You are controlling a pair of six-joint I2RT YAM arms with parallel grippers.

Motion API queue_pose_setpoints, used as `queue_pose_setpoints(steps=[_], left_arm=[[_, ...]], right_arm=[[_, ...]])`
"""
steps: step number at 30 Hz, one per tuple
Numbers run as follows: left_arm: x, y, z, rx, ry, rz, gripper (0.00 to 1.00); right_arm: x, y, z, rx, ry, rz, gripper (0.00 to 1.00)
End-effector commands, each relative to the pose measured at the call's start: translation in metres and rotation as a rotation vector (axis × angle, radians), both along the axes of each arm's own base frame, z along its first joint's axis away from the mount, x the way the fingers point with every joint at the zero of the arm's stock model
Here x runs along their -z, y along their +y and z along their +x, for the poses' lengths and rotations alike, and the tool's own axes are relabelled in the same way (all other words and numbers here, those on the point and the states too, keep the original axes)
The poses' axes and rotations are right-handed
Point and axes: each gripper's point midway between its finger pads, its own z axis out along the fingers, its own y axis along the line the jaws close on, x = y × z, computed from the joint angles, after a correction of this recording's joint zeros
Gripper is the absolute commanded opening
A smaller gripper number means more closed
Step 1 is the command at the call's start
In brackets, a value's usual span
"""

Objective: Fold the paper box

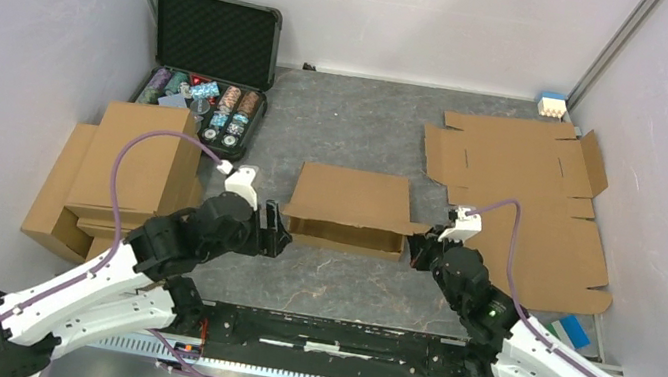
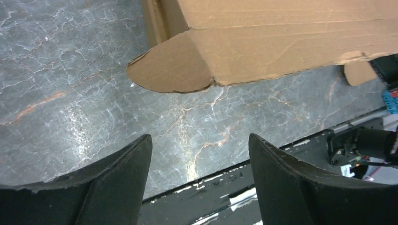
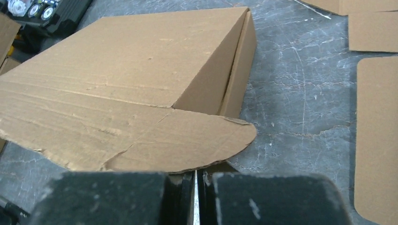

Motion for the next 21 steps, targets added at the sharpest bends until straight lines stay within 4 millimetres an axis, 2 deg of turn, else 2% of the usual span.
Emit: queue_pose_setpoints(steps=[1, 3, 5, 6, 7, 10, 12, 14, 17, 21], left_arm=[[-0.043, -0.001, -0.009, 0.040, -0.024, -0.052, 0.80], [-0.054, -0.004, -0.008, 0.062, -0.036, -0.054, 0.79], [-0.059, -0.007, -0.005, 0.075, -0.035, -0.029, 0.77], [-0.059, -0.008, -0.003, 0.082, -0.036, -0.008, 0.77], [-0.064, -0.008, 0.000, 0.082, -0.047, 0.010, 0.76], [-0.083, -0.006, 0.019, 0.040, -0.099, 0.064, 0.69], [-0.094, -0.016, 0.030, 0.052, -0.127, 0.068, 0.64], [-0.096, -0.026, 0.042, 0.061, -0.128, 0.086, 0.56], [-0.082, -0.041, 0.060, 0.072, -0.085, 0.102, 0.45], [-0.039, -0.050, 0.076, 0.075, 0.005, 0.059, 0.30]], right_arm=[[-0.007, 0.011, -0.007, -0.102, -0.034, -0.020, 0.07], [-0.002, 0.014, -0.015, -0.167, -0.029, -0.046, 0.17], [0.002, 0.014, -0.023, -0.201, -0.013, -0.056, 0.33], [0.006, 0.011, -0.027, -0.208, 0.003, -0.070, 0.45], [0.008, 0.009, -0.029, -0.209, 0.011, -0.078, 0.51], [0.004, 0.002, -0.037, -0.219, 0.020, -0.086, 0.54], [-0.010, 0.000, -0.042, -0.236, 0.001, -0.079, 0.57], [-0.029, -0.003, -0.045, -0.242, -0.035, -0.057, 0.62], [-0.059, -0.011, -0.046, -0.228, -0.102, -0.025, 0.68], [-0.093, -0.017, -0.043, -0.206, -0.180, -0.022, 0.68]])
